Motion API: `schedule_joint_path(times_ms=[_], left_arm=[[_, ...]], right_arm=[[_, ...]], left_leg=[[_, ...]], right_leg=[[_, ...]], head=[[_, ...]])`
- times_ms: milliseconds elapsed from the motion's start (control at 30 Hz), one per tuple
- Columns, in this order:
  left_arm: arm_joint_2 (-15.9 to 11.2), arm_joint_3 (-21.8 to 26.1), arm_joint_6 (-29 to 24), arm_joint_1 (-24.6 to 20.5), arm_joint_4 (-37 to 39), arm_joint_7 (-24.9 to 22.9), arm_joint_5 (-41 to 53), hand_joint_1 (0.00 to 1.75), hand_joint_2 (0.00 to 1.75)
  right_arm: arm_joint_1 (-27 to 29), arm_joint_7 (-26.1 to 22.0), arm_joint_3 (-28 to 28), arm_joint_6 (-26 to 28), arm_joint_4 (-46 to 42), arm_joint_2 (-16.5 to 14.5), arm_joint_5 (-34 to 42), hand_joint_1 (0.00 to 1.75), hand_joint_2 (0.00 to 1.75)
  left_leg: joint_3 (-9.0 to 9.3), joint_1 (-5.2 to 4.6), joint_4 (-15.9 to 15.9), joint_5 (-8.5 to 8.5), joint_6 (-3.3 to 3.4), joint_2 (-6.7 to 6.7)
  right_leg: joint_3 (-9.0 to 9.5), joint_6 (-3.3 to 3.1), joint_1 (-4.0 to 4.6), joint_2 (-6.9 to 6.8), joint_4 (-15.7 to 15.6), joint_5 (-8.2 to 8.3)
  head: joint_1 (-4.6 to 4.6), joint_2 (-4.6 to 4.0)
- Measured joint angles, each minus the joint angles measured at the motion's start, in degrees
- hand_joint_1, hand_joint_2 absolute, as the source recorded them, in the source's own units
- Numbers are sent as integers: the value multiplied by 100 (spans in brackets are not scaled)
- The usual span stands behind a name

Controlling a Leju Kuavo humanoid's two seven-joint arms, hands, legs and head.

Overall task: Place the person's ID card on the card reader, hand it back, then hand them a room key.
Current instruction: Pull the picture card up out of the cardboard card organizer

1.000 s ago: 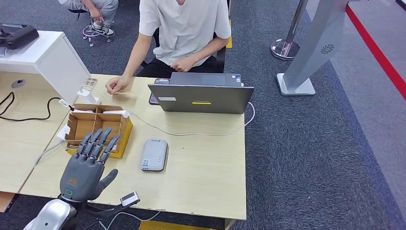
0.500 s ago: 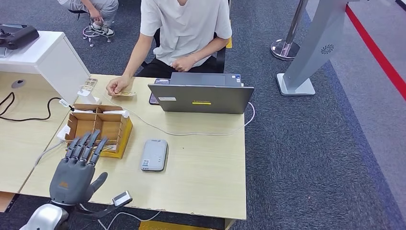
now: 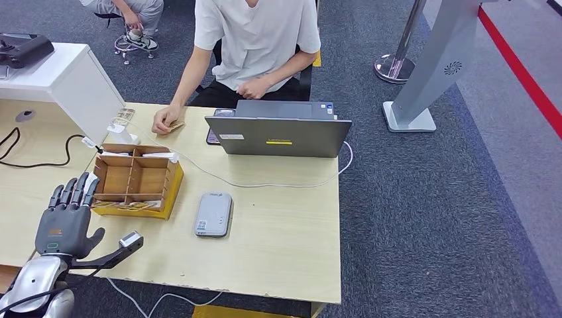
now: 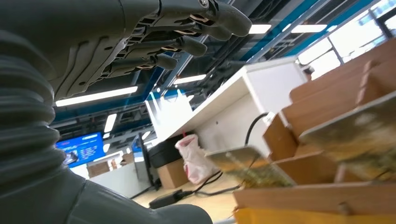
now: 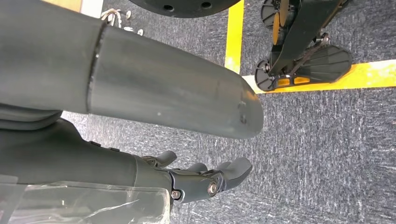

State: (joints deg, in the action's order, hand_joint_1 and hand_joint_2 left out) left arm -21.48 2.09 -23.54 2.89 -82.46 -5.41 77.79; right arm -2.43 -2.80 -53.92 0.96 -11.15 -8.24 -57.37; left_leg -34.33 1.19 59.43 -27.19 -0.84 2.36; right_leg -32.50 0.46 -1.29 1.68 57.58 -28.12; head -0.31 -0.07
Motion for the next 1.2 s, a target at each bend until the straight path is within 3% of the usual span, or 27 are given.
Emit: schedule_joint_path(times_ms=[433, 1200], left_arm=[[202, 172, -1060, -416, 1038, 446, 250, 0, 175], [598, -259, -1296, -976, 1651, 559, 404, 0, 175]], right_arm=[[-29, -62, 18, -31, 0, -1, -198, 0, 0], [-52, -87, 118, -54, 2, -34, -326, 0, 0]], left_leg=[[1, 0, 1, 0, 0, 0], [3, 0, 2, 0, 0, -4]], right_leg=[[-1, 0, 0, 0, -1, 1], [-3, 0, 0, 5, 0, 3]], head=[[1, 0], [-1, 0]])
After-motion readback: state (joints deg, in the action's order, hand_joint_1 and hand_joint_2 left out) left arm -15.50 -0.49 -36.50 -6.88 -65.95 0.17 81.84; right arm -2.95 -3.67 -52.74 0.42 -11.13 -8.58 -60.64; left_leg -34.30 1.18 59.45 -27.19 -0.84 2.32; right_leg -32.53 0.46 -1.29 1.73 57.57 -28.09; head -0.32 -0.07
